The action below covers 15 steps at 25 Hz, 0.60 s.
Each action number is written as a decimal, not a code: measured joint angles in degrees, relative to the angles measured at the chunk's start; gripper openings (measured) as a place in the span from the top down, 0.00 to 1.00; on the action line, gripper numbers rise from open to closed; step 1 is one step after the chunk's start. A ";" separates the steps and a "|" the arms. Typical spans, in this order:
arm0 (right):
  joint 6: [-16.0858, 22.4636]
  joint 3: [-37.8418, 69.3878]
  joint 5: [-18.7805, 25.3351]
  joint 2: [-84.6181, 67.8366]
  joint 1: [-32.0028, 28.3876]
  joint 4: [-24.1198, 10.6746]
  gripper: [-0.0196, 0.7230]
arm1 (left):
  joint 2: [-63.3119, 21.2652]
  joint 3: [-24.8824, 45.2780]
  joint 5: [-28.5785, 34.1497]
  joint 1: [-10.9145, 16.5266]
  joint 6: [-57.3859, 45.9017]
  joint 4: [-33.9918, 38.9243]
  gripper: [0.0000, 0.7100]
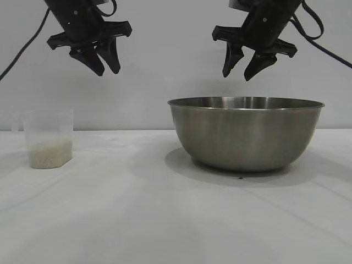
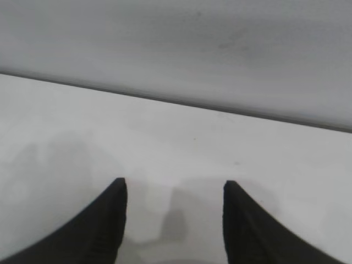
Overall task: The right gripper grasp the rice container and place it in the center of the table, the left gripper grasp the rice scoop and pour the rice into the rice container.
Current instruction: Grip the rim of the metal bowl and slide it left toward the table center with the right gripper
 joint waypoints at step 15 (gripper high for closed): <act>-1.05 0.00 11.04 -1.86 -2.10 -0.84 0.46 | 0.00 0.00 1.01 0.00 0.00 1.29 0.68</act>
